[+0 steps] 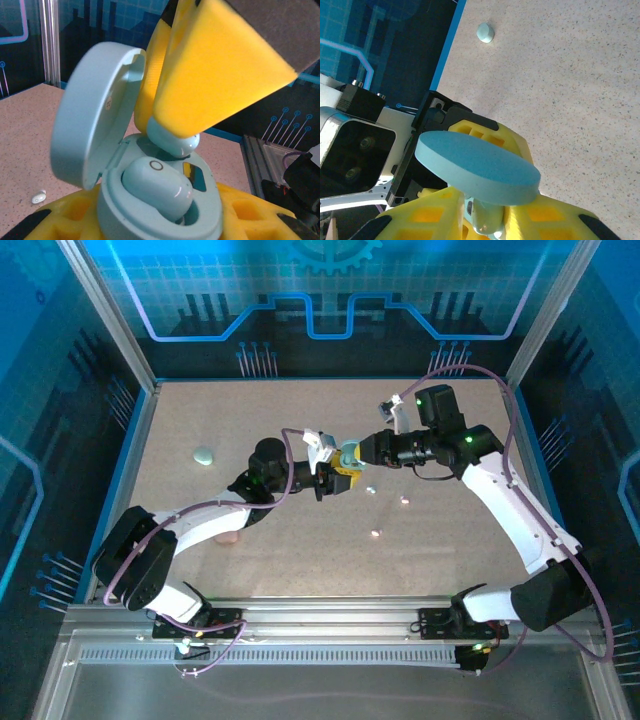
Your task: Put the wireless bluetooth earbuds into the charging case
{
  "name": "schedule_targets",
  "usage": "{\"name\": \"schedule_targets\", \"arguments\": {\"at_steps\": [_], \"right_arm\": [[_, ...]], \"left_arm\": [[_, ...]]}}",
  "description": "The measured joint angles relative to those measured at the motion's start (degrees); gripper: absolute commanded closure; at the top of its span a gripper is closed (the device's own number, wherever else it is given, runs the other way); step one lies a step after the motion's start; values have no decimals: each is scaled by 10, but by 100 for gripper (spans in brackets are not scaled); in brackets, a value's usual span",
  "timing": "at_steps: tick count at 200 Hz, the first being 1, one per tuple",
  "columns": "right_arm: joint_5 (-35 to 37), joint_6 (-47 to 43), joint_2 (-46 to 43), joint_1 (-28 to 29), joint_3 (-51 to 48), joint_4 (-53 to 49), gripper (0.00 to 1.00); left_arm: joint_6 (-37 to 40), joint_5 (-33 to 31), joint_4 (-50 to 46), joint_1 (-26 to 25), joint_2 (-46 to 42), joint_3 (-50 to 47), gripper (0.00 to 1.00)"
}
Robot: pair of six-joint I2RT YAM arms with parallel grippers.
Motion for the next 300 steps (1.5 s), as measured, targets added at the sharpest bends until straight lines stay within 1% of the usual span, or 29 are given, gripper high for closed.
{"name": "schedule_targets", "arguments": {"at_steps": [31, 111, 150, 219, 256, 265, 278, 300], "right_arm": [[4, -1, 0, 0, 0, -2, 67], [22, -2, -1, 2, 8, -15, 64], [26, -3, -3, 2, 8, -15, 67], [19, -15, -3, 2, 8, -15, 67], [17, -24, -3, 2, 8, -15, 70], [14, -26, -3, 2, 8, -15, 70], [11, -31, -4, 2, 8, -14, 66], [15, -36, -7, 2, 7, -15, 66]], "left_arm": [[0, 0, -2, 0, 1, 0, 65], [0, 0, -1, 0, 2, 0, 65], [0, 0, -1, 0, 2, 0, 65], [0, 1, 0, 0, 2, 0, 65], [0, 4, 1, 1, 2, 0, 65], [0, 4, 2, 1, 2, 0, 65], [0, 5, 4, 1, 2, 0, 65], [0, 5, 5, 1, 2, 1, 65]]}}
